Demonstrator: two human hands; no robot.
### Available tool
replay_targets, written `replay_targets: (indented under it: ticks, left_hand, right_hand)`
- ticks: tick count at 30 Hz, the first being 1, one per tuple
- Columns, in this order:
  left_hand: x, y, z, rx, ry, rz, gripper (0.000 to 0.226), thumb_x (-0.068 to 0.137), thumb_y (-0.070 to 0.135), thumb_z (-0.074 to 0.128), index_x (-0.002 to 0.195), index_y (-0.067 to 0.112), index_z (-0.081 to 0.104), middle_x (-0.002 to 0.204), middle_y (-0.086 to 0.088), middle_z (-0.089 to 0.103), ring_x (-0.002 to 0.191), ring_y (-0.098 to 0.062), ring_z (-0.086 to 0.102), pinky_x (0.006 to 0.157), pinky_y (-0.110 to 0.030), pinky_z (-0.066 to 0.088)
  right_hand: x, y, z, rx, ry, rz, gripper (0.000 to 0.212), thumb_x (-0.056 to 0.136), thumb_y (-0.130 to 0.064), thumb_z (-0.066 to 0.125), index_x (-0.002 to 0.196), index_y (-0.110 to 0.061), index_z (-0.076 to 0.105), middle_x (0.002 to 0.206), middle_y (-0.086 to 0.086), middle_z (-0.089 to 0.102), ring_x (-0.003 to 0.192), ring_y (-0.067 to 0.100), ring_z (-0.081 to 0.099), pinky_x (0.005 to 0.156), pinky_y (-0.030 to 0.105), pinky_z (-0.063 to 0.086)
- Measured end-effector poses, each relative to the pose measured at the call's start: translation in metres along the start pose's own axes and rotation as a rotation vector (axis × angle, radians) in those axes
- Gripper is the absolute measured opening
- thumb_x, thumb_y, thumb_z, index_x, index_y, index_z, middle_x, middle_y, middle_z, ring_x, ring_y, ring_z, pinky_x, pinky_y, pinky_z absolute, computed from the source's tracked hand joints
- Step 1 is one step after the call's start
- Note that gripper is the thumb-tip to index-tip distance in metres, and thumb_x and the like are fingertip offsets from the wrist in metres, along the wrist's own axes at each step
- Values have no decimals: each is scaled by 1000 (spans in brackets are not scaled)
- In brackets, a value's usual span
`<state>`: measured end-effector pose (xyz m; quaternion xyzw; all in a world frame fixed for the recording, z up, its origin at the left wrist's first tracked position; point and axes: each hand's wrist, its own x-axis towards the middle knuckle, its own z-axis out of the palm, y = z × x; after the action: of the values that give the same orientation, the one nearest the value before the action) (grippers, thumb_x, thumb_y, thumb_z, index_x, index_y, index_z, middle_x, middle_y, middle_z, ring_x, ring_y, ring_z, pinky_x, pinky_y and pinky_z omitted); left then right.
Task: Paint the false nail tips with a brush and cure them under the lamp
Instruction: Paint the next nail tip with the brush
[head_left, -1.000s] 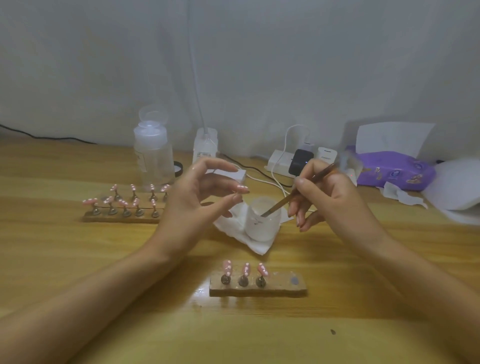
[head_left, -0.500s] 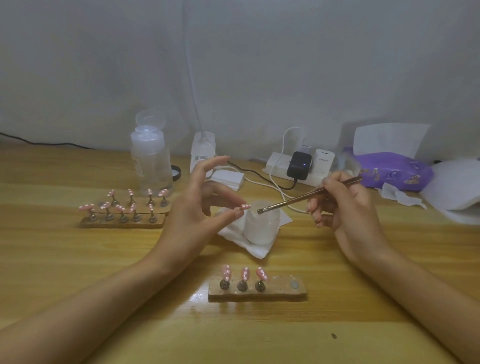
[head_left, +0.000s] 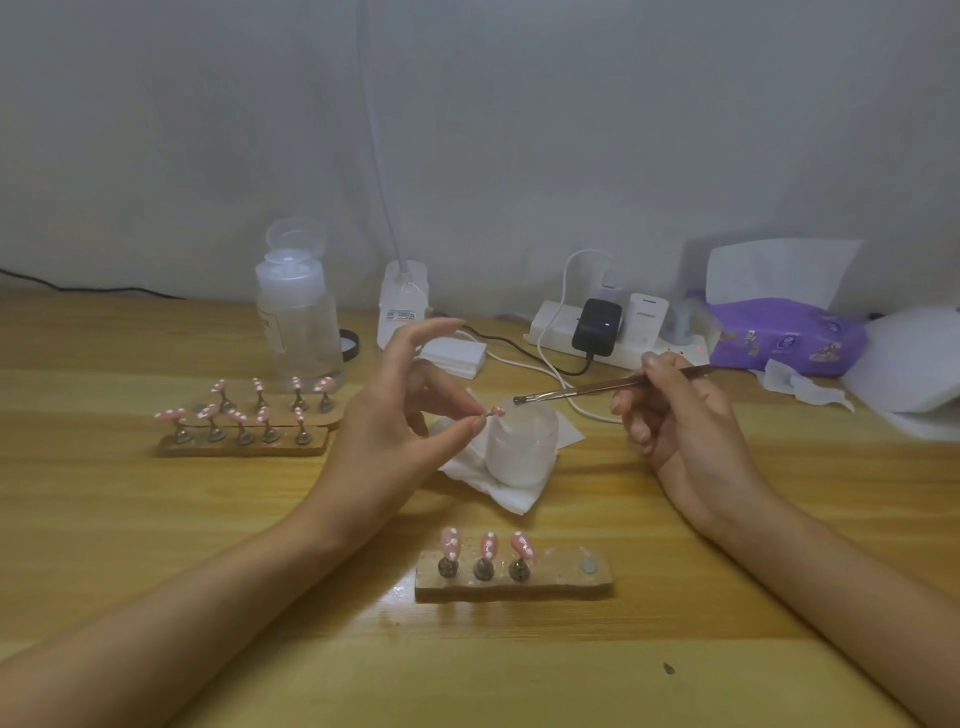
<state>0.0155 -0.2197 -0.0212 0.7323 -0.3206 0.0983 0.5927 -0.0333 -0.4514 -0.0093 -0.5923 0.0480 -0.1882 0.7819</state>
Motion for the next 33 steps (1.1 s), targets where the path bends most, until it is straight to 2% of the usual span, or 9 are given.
replay_targets:
  ticks: [5, 10, 14, 19, 23, 28, 31, 33]
  left_hand:
    - [1, 0, 1, 32, -22, 4, 64, 84, 8, 76, 135, 30, 45, 86, 5, 73, 86, -14, 71, 61, -16, 46]
    - [0, 1, 0, 47, -27, 15, 59, 83, 8, 76, 131, 29, 48, 85, 6, 73, 84, -15, 70, 58, -17, 43]
    - [0, 1, 0, 43, -27, 8, 58, 84, 8, 75, 129, 31, 48, 85, 7, 72, 85, -15, 70, 58, -23, 46]
    - [-1, 2, 0, 60, -24, 12, 55, 84, 9, 75, 128, 31, 50, 86, 8, 71, 84, -16, 69, 59, -23, 48]
    - [-1, 3, -1, 51, -22, -2, 47, 84, 8, 76, 121, 29, 56, 86, 8, 72, 86, -16, 69, 60, -28, 48]
    - [-2, 4, -1, 54, -24, -4, 40, 83, 8, 76, 114, 27, 58, 86, 8, 72, 87, -17, 69, 63, -32, 47]
    - [-2, 4, -1, 57, -23, 1, 38, 83, 8, 76, 112, 25, 58, 86, 8, 73, 87, -17, 70, 63, -36, 47]
    - [-3, 4, -1, 60, -23, 6, 37, 83, 7, 76, 111, 25, 58, 86, 8, 73, 87, -17, 70, 64, -39, 47]
  right_hand:
    - [0, 0, 0, -8, -74, -31, 20, 83, -34, 60, 82, -15, 53, 63, 5, 68, 44, 10, 50, 43, 17, 42]
    - [-2, 1, 0, -63, -118, -36, 18, 85, -34, 58, 77, -19, 53, 66, 7, 69, 46, 12, 49, 45, 18, 42]
    - [-1, 2, 0, -64, -75, -39, 20, 97, -22, 52, 77, -16, 53, 65, 9, 68, 45, 12, 49, 44, 18, 42]
    - [-3, 0, 2, -97, -124, -48, 20, 87, -34, 56, 79, -17, 51, 67, 7, 69, 46, 12, 49, 45, 19, 40]
    - [-2, 1, 0, -96, -63, -61, 21, 99, -21, 49, 79, -15, 50, 64, 7, 68, 44, 11, 47, 44, 18, 39]
    - [-3, 1, 2, -119, -128, -66, 19, 93, -30, 53, 79, -17, 51, 67, 7, 69, 45, 12, 47, 44, 19, 38]
    - [-2, 2, 1, -101, -72, -53, 22, 100, -20, 49, 78, -16, 51, 65, 7, 69, 44, 12, 46, 44, 18, 39]
    - [-2, 1, 0, -84, -80, -59, 22, 99, -22, 50, 78, -17, 51, 65, 7, 69, 44, 11, 46, 44, 18, 38]
